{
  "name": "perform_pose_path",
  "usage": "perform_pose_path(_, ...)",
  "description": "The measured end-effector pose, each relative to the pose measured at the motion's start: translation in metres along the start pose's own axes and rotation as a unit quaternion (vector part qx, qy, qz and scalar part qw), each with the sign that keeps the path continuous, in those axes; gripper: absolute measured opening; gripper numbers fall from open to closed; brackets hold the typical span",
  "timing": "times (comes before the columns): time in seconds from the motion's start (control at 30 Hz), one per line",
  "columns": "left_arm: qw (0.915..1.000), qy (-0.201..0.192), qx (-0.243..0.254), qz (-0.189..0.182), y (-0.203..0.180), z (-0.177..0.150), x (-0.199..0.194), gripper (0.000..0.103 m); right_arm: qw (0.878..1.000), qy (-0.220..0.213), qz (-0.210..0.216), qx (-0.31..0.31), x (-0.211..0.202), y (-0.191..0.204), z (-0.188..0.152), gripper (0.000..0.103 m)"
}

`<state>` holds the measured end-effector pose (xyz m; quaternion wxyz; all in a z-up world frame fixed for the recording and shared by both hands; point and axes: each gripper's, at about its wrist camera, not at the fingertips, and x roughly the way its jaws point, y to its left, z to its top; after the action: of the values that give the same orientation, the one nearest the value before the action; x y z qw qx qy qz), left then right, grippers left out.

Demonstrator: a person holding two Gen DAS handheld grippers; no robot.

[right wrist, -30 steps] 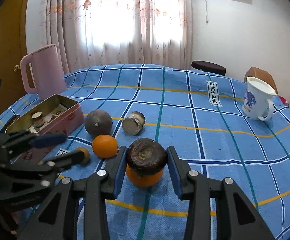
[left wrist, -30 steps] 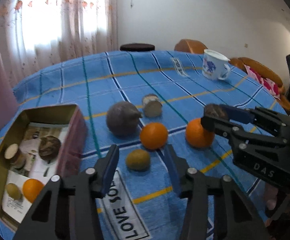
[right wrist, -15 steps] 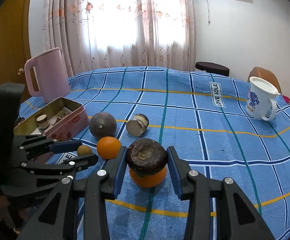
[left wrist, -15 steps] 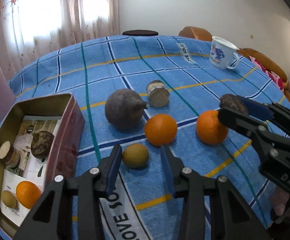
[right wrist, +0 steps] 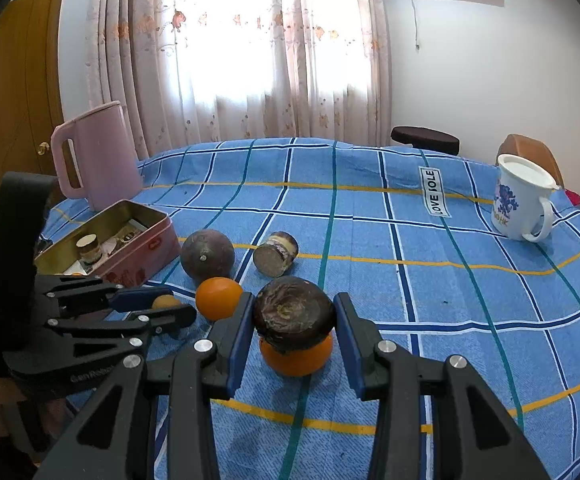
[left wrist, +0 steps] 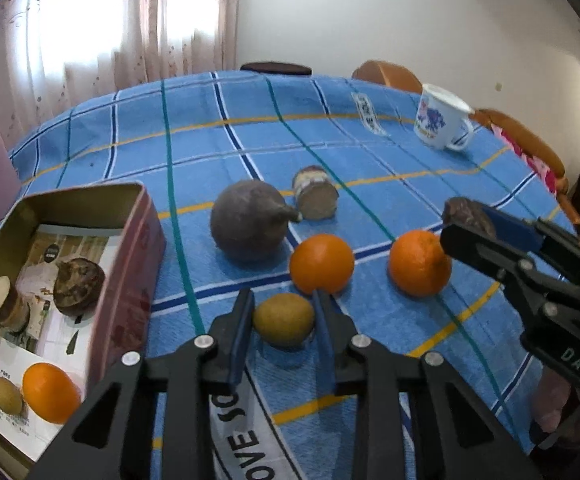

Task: Organize fruits
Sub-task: 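Grasp the second kiwi with the left gripper while the right lifts its fruit, then carry the kiwi and dark brown fruit into the pink tin and open both grippers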

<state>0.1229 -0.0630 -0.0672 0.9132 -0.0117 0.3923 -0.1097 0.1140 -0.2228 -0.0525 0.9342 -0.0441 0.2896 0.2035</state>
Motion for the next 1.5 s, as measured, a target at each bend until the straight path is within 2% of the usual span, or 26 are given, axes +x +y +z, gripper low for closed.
perform_pose_path(0.33, 0.9978, -0.065, -0.001, 0.013, 0.001, -0.003, -0.024, 0.031, 1.000, -0.028, 0.010, -0.009, -0.011, 0.004, -0.001, 0.042)
perform_pose_path(0.73, 0.9930, -0.113, 0.003, 0.034, -0.002, -0.005, -0.040, 0.031, 0.998, -0.056, 0.016, -0.013, -0.021, 0.007, -0.002, 0.042)
perform_pose_path(1.5, 0.9847, -0.166, 0.005, 0.052, -0.005, -0.012, -0.059, 0.031, 0.994, -0.103, 0.014, -0.027, -0.037, 0.011, -0.005, 0.042)
